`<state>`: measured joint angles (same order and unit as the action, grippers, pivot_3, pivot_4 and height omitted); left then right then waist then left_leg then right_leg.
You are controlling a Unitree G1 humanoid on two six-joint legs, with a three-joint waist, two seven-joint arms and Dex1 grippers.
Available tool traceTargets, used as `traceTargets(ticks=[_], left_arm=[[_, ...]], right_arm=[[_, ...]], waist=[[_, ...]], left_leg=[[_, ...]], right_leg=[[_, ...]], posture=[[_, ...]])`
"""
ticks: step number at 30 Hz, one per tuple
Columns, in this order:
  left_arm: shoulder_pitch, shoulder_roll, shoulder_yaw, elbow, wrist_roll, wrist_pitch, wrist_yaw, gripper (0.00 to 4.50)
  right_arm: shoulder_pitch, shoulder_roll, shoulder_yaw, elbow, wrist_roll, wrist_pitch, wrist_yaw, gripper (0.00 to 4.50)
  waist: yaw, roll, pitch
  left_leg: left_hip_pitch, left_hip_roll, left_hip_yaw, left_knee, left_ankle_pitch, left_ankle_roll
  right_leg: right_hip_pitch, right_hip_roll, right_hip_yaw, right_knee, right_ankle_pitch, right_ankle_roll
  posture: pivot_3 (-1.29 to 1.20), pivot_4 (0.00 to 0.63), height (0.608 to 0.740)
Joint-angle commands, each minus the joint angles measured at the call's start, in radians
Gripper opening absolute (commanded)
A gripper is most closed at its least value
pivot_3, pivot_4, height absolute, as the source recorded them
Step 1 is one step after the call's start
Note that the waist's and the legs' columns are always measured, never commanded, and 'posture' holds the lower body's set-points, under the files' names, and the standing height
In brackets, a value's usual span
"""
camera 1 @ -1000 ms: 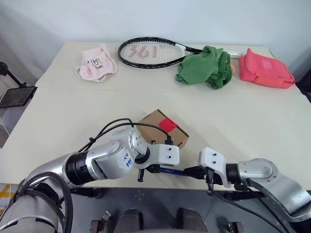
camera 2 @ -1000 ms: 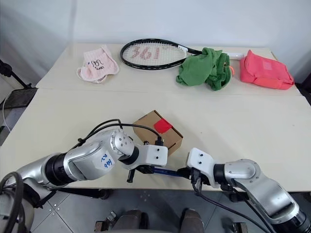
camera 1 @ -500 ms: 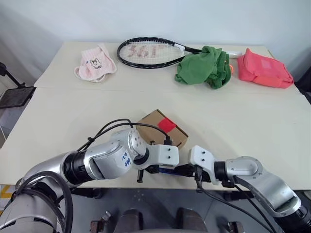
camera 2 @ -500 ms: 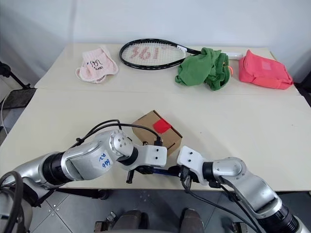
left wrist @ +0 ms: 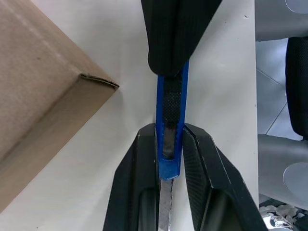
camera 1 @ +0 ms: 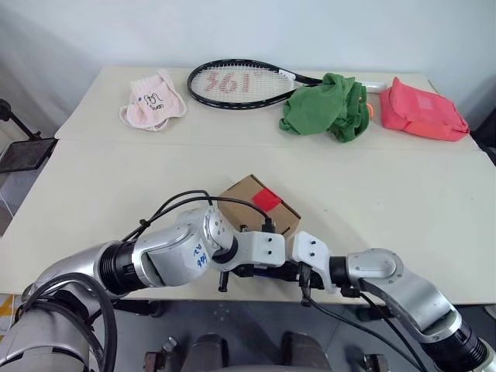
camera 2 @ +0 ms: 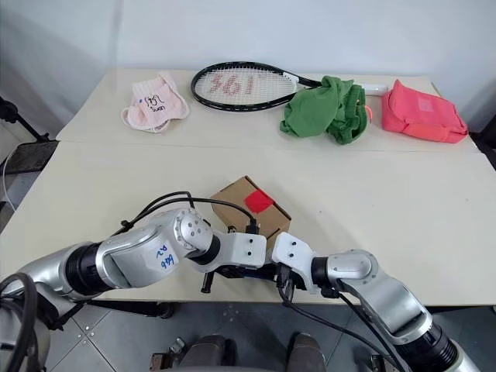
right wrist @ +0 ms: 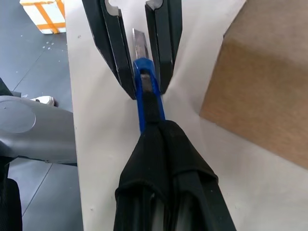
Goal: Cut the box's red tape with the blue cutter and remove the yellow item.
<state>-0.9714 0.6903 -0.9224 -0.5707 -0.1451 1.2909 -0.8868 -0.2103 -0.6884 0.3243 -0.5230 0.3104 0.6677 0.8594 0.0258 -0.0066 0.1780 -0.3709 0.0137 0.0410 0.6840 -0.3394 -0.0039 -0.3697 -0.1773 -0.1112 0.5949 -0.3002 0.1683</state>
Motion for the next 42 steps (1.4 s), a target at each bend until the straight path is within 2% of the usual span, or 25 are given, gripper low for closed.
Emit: traceTargets(ticks=[1,4,7,9,13,15,18,21,22,23,24,25,27,29,31,34,42], left_arm=[[0.06,0.032,0.018,0.017,0.015,-0.075,0.023,0.39],[0.133,0.077,0.093,0.01,0.017,-0.203,0.013,0.39],[0.254,0.174,0.201,0.016,0.045,-0.502,-0.016,0.39],[0.32,0.206,0.267,0.035,0.056,-0.663,-0.025,0.39],[0.413,0.22,0.421,0.088,0.039,-0.907,-0.039,0.39],[0.427,0.21,0.48,0.106,0.027,-0.991,-0.056,0.39],[0.431,0.192,0.529,0.128,0.026,-1.08,-0.086,0.39],[0.377,0.158,0.566,0.152,0.033,-1.182,-0.123,0.39],[0.361,0.147,0.573,0.159,0.037,-1.195,-0.129,0.39],[0.336,0.13,0.57,0.174,0.055,-1.209,-0.123,0.39],[0.309,0.109,0.569,0.187,0.061,-1.214,-0.124,0.39],[0.278,0.088,0.563,0.211,0.085,-1.242,-0.117,0.39],[0.226,0.04,0.556,0.264,0.115,-1.267,-0.11,0.39],[0.207,0.007,0.549,0.303,0.123,-1.299,-0.129,0.39],[0.197,-0.021,0.543,0.322,0.131,-1.313,-0.139,0.39],[0.192,-0.048,0.542,0.333,0.139,-1.31,-0.143,0.39],[0.201,-0.077,0.541,0.329,0.155,-1.301,-0.157,0.39]], right_arm=[[0.049,-0.017,-0.058,-0.061,0.054,-0.015,0.025,0.04],[0.11,-0.072,-0.167,-0.133,0.13,-0.011,0.064,0.04],[0.203,-0.151,-0.376,-0.223,0.276,0.046,0.11,0.04],[0.254,-0.186,-0.492,-0.253,0.362,0.071,0.131,0.04],[0.305,-0.217,-0.772,-0.242,0.765,0.28,0.012,0.04],[0.306,-0.29,-0.869,-0.209,1.044,0.325,-0.097,0.4],[0.303,-0.387,-0.926,-0.174,1.296,0.334,-0.232,1.24],[0.266,-0.571,-0.883,-0.084,1.589,0.295,-0.447,2.25],[0.255,-0.613,-0.861,-0.065,1.638,0.284,-0.481,2.6],[0.23,-0.653,-0.816,-0.05,1.659,0.276,-0.521,2.69],[0.188,-0.679,-0.754,-0.048,1.662,0.26,-0.547,3.14],[0.134,-0.679,-0.683,-0.058,1.662,0.238,-0.579,3.3],[-0.029,-0.627,-0.497,-0.069,1.662,0.217,-0.679,3.94],[-0.165,-0.548,-0.355,-0.031,1.662,0.229,-0.808,4.45],[-0.241,-0.474,-0.284,0.018,1.662,0.246,-0.894,4.45],[-0.287,-0.425,-0.248,0.059,1.662,0.283,-0.949,4.45],[-0.3,-0.318,-0.261,0.136,1.662,0.346,-1.034,4.45]], waist=[[0.001,0.0,0.0],[0.001,-0.001,0.0],[-0.001,0.0,0.001],[-0.001,-0.001,0.001],[0.004,-0.001,0.001],[0.008,-0.001,0.001],[0.009,-0.002,0.002],[0.007,-0.002,0.002],[0.006,-0.002,0.002],[0.006,-0.003,0.002],[0.006,-0.005,0.002],[0.004,-0.004,0.002],[0.002,-0.005,0.003],[-0.001,-0.005,0.003],[-0.003,-0.005,0.003],[0.0,-0.005,0.003],[0.004,-0.005,0.003]], left_leg=[[0.0,0.0,0.0,0.0,0.0,0.0],[-0.001,0.0,0.0,0.0,0.0,0.0],[-0.001,0.0,0.001,0.0,0.0,0.0],[-0.001,0.001,0.001,-0.001,0.0,0.0],[-0.001,0.001,0.001,-0.001,0.0,0.0],[-0.001,0.0,0.001,0.0,-0.001,0.001],[-0.001,0.0,0.001,0.0,-0.001,0.001],[-0.001,0.0,0.002,0.0,-0.001,0.001],[-0.002,0.0,0.002,0.0,-0.001,0.001],[-0.001,0.001,0.002,0.0,-0.001,0.001],[-0.002,0.001,0.001,0.0,-0.001,0.001],[-0.002,0.002,0.001,0.0,-0.001,0.0],[-0.004,0.001,0.003,0.001,-0.001,0.001],[-0.005,0.001,0.002,0.002,-0.001,0.0],[-0.006,0.001,0.002,0.001,-0.001,0.0],[-0.008,0.001,0.001,0.001,-0.001,0.0],[-0.017,0.001,-0.005,0.004,-0.001,0.0]], right_leg=[[0.0,0.0,0.0,0.0,0.0,0.0],[-0.001,0.0,0.0,0.0,0.0,0.0],[-0.002,0.0,0.001,0.0,0.0,0.0],[-0.002,0.0,0.0,0.0,0.0,-0.001],[-0.001,0.0,0.0,-0.001,0.0,-0.001],[-0.001,-0.001,0.0,-0.001,0.0,-0.001],[-0.001,-0.001,0.0,-0.001,0.001,-0.001],[-0.001,-0.001,-0.001,-0.001,0.001,-0.001],[-0.001,-0.001,-0.001,-0.001,0.001,-0.001],[-0.001,-0.001,-0.001,-0.001,0.001,-0.001],[-0.001,-0.001,-0.001,-0.002,0.001,-0.001],[-0.001,0.0,-0.002,-0.002,0.001,-0.001],[-0.003,-0.001,-0.002,-0.002,0.001,0.0],[-0.004,-0.001,-0.002,-0.003,0.001,0.0],[-0.004,-0.001,-0.003,-0.003,0.002,0.0],[-0.007,-0.001,-0.005,-0.003,0.002,0.0],[-0.008,-0.002,-0.016,-0.003,0.002,0.001]], posture=[[0.0,0.15,0.74],[0.0,0.15,0.74],[0.0,0.15,0.74],[0.0,0.15,0.74],[0.0,0.15,0.74],[0.0,0.15,0.74],[0.0,0.15,0.74],[0.0,0.15,0.74],[0.0,0.15,0.74],[0.0,0.15,0.74],[0.0,0.15,0.74],[0.0,0.15,0.74],[0.0,0.15,0.74],[0.0,0.15,0.74],[0.0,0.15,0.74],[0.0,0.15,0.74],[0.0,0.15,0.74]])
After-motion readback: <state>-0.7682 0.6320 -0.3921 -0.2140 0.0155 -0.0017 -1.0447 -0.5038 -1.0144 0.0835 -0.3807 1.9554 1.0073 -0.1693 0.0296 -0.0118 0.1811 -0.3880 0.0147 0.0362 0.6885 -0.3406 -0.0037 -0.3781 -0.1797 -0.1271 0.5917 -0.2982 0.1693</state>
